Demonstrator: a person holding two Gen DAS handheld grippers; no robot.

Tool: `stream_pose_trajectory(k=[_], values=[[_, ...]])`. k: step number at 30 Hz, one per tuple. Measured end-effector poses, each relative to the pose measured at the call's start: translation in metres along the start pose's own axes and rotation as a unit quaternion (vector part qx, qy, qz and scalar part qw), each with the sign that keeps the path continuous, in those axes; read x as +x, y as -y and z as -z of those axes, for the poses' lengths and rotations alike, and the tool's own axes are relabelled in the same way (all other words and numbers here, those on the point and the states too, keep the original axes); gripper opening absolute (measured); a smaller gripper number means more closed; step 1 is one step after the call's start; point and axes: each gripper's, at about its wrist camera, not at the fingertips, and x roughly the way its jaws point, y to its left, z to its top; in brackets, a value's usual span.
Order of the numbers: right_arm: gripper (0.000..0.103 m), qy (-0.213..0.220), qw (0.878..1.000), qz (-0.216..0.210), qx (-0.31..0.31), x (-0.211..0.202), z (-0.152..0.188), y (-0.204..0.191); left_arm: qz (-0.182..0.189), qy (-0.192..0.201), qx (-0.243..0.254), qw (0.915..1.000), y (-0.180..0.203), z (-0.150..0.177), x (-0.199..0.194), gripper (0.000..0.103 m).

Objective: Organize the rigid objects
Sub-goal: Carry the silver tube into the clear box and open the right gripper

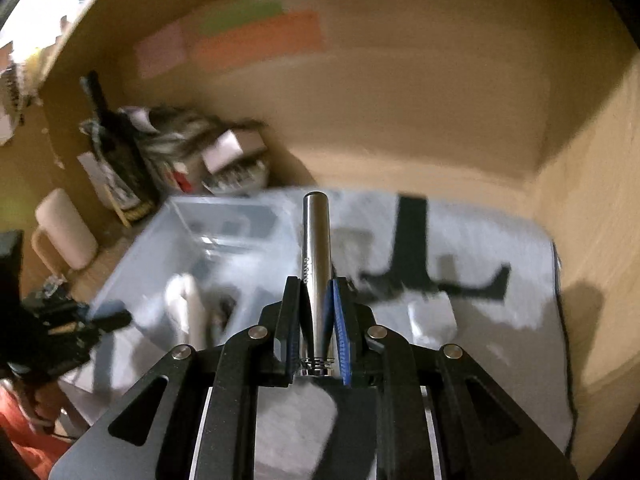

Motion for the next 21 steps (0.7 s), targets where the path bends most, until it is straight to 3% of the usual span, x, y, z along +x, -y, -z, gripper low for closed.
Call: stream_pose_trajectory(k=[6, 13, 21], values=[[0.014, 0.04, 0.998, -0.037, -0.031, -0.007, -0.026, -0.035, 0.002, 0.0, -0.001, 1.0, 0.0, 0.001, 0.0, 0.019], [0.014, 0.059, 0.994, -0.057, -0.072, -0.008, -0.039, -0.068, 0.002, 0.0, -0.002, 1.0, 0.001, 0.001, 0.0, 0.019], [0.014, -0.002, 0.994, -0.068, -0.083, 0.032, -0.026, -0.079, 0.001, 0.0, -0.002, 1.0, 0.004, 0.002, 0.001, 0.019]])
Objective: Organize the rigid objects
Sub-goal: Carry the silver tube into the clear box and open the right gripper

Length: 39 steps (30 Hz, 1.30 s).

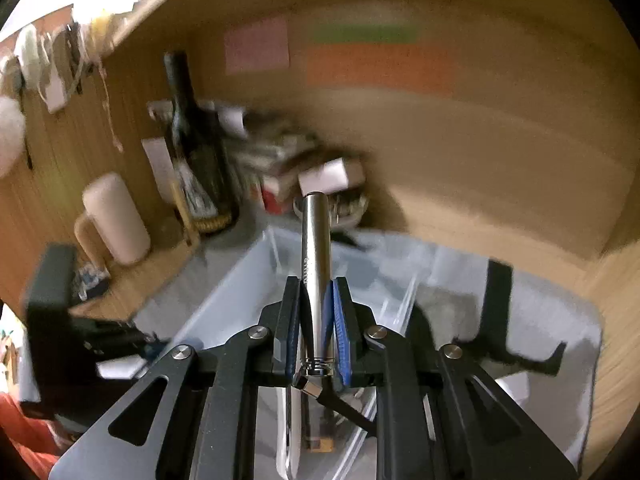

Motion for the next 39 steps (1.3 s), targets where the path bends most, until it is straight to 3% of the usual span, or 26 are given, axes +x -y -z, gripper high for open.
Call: stream_pose_trajectory(k=[8, 14, 17, 22, 24, 27, 33, 39], values=[[0.014, -0.104, 0.995, 0.012, -0.009, 0.062, 0.015, 0.008, -0.001, 0.0, -0.001, 1.0, 0.0, 0.0, 0.0, 0.019], [0.015, -0.142, 0.989, 0.007, -0.03, 0.07, 0.019, 0.003, 0.0, 0.0, -0.002, 1.0, 0.0, 0.0, 0.0, 0.019], [0.017, -0.133, 0.991, 0.005, -0.031, 0.064, 0.019, 0.001, -0.003, 0.0, -0.004, 1.0, -0.001, 0.0, 0.0, 0.019], [0.031, -0.108, 0.994, 0.008, -0.022, 0.051, 0.014, 0.003, -0.003, 0.001, -0.005, 1.0, 0.0, 0.0, 0.0, 0.019], [0.042, -0.097, 0.995, 0.012, -0.017, 0.045, 0.012, 0.005, -0.003, 0.001, -0.005, 1.0, 0.0, 0.0, 0.0, 0.019], [0.059, -0.075, 0.996, 0.047, -0.018, 0.033, 0.009, 0.01, -0.003, 0.001, -0.005, 1.0, 0.0, 0.0, 0.0, 0.019], [0.074, -0.043, 0.995, 0.092, 0.008, 0.009, 0.006, 0.038, -0.003, 0.001, -0.005, 1.0, 0.002, 0.0, 0.0, 0.019], [0.082, -0.03, 0.986, 0.156, 0.046, -0.008, 0.013, 0.076, -0.003, 0.001, -0.005, 1.0, 0.003, 0.0, 0.001, 0.019]])
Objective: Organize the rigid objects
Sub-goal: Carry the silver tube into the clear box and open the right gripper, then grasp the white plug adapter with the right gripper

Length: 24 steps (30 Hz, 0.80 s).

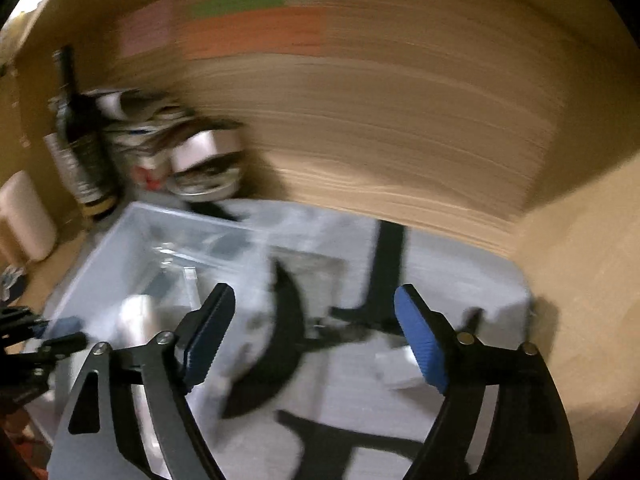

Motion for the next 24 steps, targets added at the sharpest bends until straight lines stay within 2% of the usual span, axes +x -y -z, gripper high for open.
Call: stream_pose_trajectory(k=[3, 8, 15, 22, 24], values=[[0.082, -0.017, 0.999, 0.028, 0.021, 0.009, 0.006, 0.023, 0.0, 0.0, -0.001, 1.0, 0.0, 0.0, 0.0, 0.019], [0.082, -0.057, 0.996, 0.039, 0.049, 0.028, 0.022, 0.046, 0.0, 0.0, -0.001, 1.0, 0.0, 0.0, 0.0, 0.019], [0.082, -0.111, 0.991, 0.051, 0.055, 0.056, 0.051, 0.06, 0.001, -0.001, -0.001, 1.0, 0.0, 0.0, 0.0, 0.019], [0.079, -0.114, 0.99, 0.04, 0.068, 0.064, 0.06, 0.065, 0.001, -0.003, -0.001, 1.0, 0.0, 0.0, 0.001, 0.019], [0.07, -0.108, 0.991, 0.04, 0.066, 0.064, 0.06, 0.063, -0.008, -0.001, -0.01, 0.9999, 0.0, 0.0, 0.001, 0.019]])
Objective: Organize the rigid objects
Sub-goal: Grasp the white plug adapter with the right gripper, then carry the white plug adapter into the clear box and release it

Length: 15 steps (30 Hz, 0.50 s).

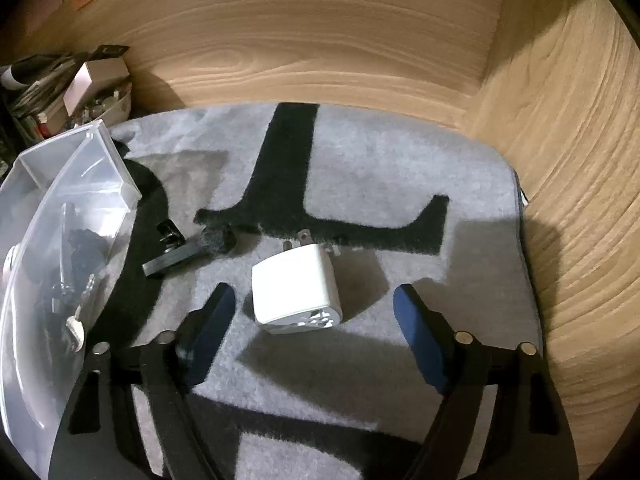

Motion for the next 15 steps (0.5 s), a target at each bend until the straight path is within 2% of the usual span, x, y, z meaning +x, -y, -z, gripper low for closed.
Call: stream_pose_trajectory(k=[1, 3, 5, 15], values=[[0.065, 0.002, 1.0, -0.001, -0.002, 0.001, 0.0, 0.0, 0.0, 0.0, 0.0, 1.0, 0.0, 0.0, 0.0, 0.019], [0.046, -0.002, 1.0, -0.011, -0.004, 0.002, 0.0, 0.0, 0.0, 0.0, -0.001, 1.0, 0.0, 0.0, 0.0, 0.019], [0.036, -0.007, 1.0, -0.02, -0.006, 0.004, 0.001, 0.0, 0.0, 0.0, -0.001, 1.0, 0.0, 0.0, 0.0, 0.019], [0.036, 0.024, 0.999, -0.012, -0.034, -0.018, 0.003, -0.012, -0.001, 0.0, -0.002, 1.0, 0.0, 0.0, 0.0, 0.019]])
